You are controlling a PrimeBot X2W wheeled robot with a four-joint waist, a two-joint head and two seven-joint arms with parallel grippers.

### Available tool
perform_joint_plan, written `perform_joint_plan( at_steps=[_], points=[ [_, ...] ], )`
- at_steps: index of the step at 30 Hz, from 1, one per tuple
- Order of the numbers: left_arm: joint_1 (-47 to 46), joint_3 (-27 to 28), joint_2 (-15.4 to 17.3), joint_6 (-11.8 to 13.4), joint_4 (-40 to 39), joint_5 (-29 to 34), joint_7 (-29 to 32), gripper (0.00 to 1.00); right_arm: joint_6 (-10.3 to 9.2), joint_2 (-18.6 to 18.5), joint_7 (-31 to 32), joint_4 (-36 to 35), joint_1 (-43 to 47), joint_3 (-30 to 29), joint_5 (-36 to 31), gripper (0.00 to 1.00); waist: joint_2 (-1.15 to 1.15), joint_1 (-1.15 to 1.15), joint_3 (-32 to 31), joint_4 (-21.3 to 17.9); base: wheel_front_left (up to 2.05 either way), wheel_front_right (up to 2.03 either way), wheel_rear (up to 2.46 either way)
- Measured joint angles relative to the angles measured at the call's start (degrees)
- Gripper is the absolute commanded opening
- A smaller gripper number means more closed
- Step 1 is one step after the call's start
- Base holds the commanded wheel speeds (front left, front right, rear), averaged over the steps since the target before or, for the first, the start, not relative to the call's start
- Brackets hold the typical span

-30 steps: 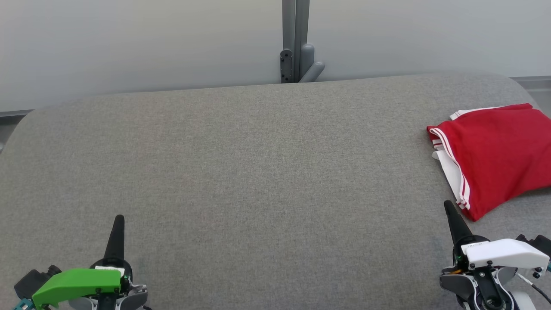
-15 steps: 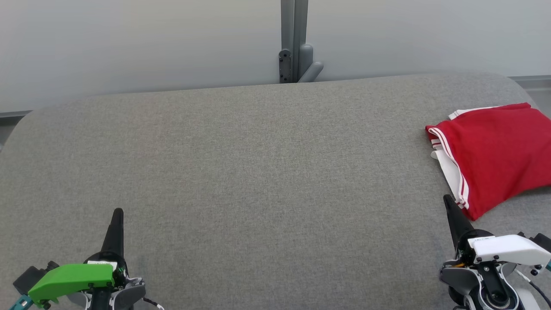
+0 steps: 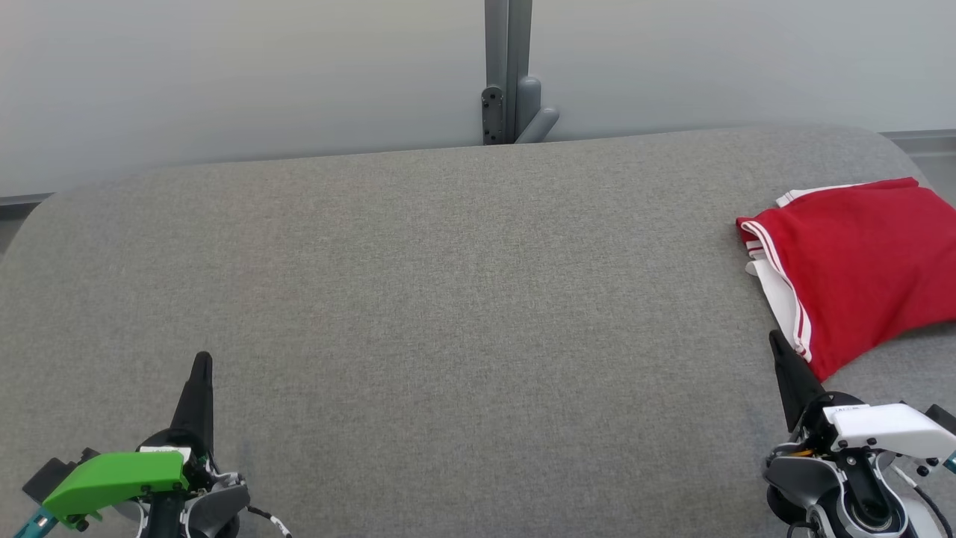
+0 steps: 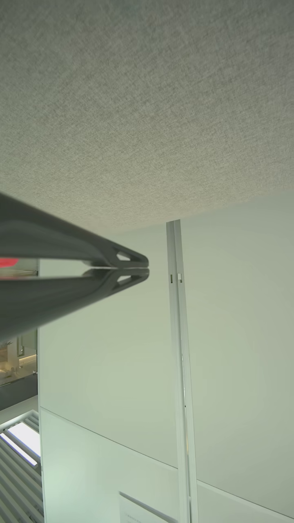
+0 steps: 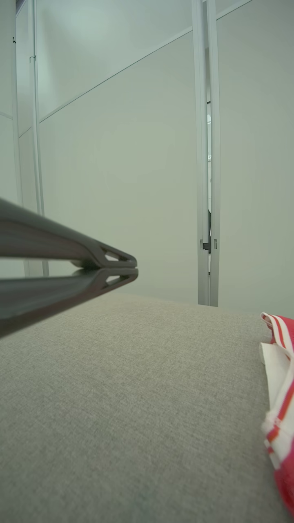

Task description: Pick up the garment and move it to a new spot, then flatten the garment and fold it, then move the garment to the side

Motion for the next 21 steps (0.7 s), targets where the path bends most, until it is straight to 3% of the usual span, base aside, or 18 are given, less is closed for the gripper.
perform_joint_plan(
  at_steps=[21],
  points=[
    [-0.6,0.2,0.0,0.0,-0.1,-2.6,0.6,0.0,0.0,0.0,0.7,-0.2,-0.3,-0.1,2.9,0.0,0.0,0.0,0.0,-0.1,0.0,0.0,0.0]
  ],
)
